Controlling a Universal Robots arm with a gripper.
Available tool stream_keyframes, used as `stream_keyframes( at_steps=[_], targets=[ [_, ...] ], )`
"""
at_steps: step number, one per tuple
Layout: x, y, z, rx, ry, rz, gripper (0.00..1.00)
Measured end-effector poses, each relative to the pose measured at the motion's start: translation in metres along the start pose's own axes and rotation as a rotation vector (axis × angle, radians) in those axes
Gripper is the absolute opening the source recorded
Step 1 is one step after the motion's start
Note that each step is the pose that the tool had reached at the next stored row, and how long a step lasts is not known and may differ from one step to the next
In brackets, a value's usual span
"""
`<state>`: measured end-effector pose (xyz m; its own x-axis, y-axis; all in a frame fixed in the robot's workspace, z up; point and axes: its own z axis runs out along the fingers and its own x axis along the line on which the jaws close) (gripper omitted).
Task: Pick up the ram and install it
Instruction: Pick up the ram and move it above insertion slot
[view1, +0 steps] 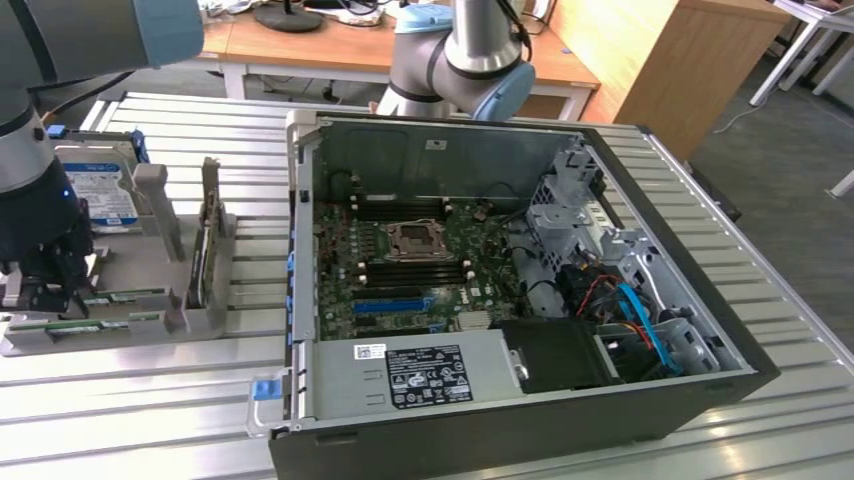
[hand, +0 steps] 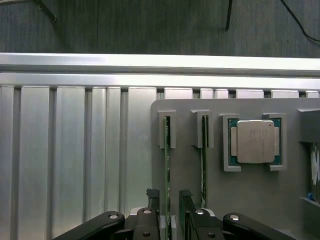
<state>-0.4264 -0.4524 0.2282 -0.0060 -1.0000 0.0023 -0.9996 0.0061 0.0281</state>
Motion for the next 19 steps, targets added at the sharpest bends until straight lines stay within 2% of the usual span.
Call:
stream_keyframes(
  at_steps=[19],
  targets=[
    [0.0, -0.0005, 0.0158, 0.0001, 0.0, 0.0, 0.3]
  ],
)
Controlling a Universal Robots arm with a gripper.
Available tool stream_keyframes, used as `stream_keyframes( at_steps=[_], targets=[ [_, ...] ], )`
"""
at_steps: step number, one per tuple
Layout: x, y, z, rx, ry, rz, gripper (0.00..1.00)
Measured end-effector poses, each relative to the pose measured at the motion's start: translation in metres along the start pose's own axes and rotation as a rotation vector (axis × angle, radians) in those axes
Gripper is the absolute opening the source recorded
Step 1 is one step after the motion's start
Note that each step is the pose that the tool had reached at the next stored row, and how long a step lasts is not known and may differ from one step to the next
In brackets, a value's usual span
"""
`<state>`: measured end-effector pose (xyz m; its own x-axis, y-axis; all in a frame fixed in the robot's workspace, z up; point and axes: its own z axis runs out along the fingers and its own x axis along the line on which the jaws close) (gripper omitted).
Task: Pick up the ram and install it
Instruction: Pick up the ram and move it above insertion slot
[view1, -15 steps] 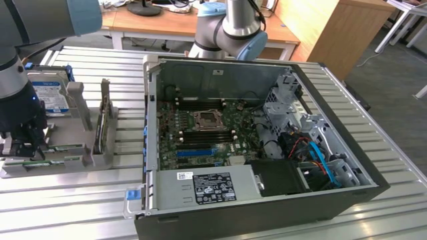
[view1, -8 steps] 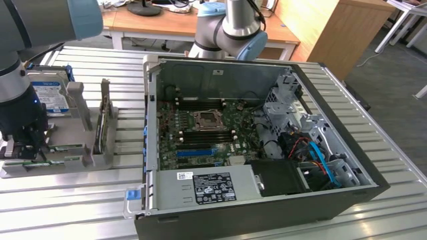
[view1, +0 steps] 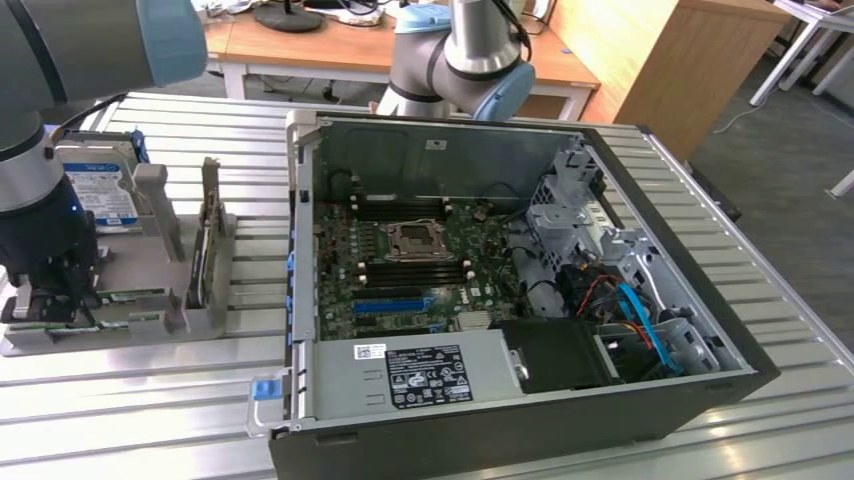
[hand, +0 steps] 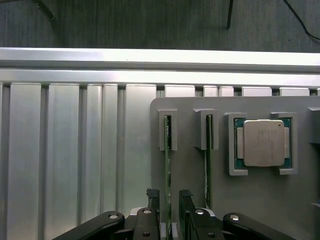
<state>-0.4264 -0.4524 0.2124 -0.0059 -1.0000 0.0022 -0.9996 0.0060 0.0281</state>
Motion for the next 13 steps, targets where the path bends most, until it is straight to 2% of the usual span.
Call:
stream_keyframes(
  at_steps=[13],
  targets=[
    [0.0, -0.0002, 0.0082, -0.0002, 0.0002, 0.0, 0.3]
  ],
)
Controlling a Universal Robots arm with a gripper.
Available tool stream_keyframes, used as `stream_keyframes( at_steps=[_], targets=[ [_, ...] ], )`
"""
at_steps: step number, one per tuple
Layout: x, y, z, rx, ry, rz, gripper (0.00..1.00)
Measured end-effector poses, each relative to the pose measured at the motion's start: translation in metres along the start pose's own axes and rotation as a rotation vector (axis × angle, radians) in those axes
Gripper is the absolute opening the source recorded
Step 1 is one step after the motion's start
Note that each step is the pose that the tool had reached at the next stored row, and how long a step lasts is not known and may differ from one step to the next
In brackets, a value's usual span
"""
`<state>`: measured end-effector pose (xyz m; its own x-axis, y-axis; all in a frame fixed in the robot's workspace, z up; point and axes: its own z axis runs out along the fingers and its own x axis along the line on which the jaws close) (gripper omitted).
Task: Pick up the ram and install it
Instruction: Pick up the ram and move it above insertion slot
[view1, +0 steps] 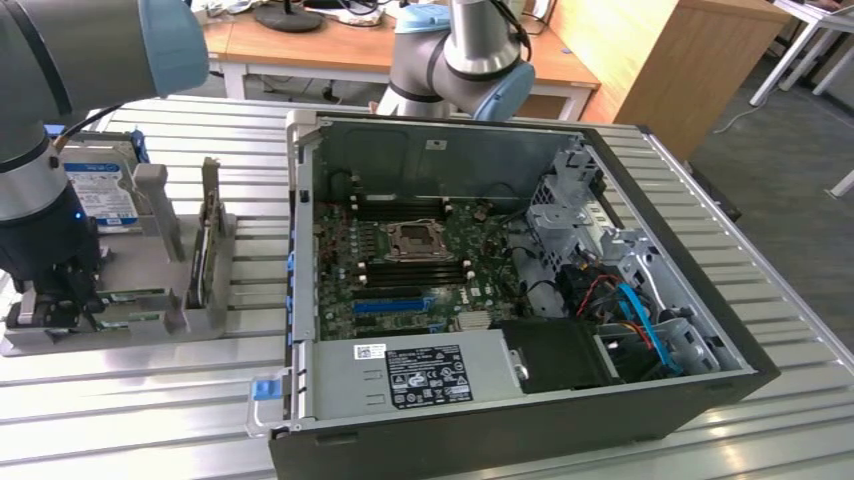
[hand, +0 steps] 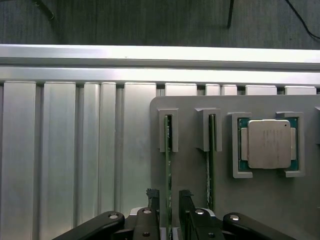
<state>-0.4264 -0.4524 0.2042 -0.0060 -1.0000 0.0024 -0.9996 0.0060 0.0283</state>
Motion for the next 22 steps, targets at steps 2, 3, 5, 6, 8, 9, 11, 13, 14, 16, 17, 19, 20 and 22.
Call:
stream_keyframes(
  at_steps=[2, 3, 5, 6, 8, 9, 11, 13, 14, 16, 17, 19, 20, 22],
  targets=[
    [0.0, 0.0, 0.0, 0.0, 0.0, 0.0, 0.3],
    [0.0, 0.0, 0.0001, 0.0001, -0.0001, 0.0, 0.3],
    [0.0, 0.0, 0.0001, 0.0002, -0.0001, 0.0, 0.3],
    [0.0, -0.0001, 0.0003, 0.0003, -0.0002, 0.0, 0.3],
    [0.0, -0.0007, 0.0005, 0.0005, -0.0003, 0.0, 0.3],
    [0.0, -0.0013, 0.0004, 0.0002, -0.0001, 0.0, 0.3],
    [0.0, -0.0026, 0.0005, 0.0001, -0.0001, 0.0, 0.3],
    [0.0, -0.004, 0.0006, 0.0002, -0.0001, 0.0, 0.3],
    [0.0, -0.0049, 0.0006, 0.0002, -0.0001, 0.0, 0.3],
    [0.0, -0.0063, 0.0006, 0.0002, -0.0001, 0.0, 0.3],
    [0.001, -0.007, 0.0007, 0.0002, -0.0002, 0.0, 0.3],
    [0.001, -0.0083, 0.0007, 0.0002, -0.0001, 0.0, 0.3],
    [0.001, -0.0091, 0.0008, 0.0002, -0.0002, 0.0, 0.3],
    [0.001, -0.0105, 0.0009, 0.0002, -0.0002, 0.0, 0.3]
  ],
)
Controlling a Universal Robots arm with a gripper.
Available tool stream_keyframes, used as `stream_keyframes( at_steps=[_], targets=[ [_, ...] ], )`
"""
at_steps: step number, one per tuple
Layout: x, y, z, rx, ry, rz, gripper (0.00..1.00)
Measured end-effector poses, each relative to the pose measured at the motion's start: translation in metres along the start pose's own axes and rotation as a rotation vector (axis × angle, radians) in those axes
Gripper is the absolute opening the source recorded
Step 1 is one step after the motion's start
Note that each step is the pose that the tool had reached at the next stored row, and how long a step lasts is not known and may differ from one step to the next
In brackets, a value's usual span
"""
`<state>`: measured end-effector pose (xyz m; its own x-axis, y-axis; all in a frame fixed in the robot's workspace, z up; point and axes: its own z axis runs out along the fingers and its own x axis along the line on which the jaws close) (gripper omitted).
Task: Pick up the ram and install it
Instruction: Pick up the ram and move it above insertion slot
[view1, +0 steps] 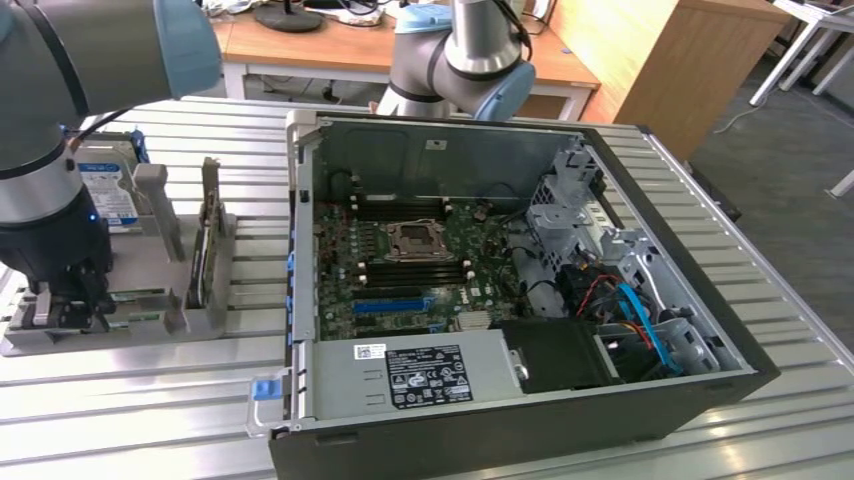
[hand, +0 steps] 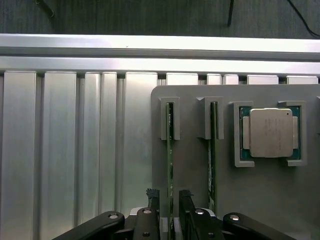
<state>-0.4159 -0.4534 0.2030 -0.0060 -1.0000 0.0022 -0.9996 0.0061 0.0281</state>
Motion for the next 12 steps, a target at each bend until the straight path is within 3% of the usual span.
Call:
stream_keyframes(
  at_steps=[12],
  targets=[
    [0.0001, -0.0045, 0.0005, 0.0001, 0.0, 0.0, 0.3]
  ],
)
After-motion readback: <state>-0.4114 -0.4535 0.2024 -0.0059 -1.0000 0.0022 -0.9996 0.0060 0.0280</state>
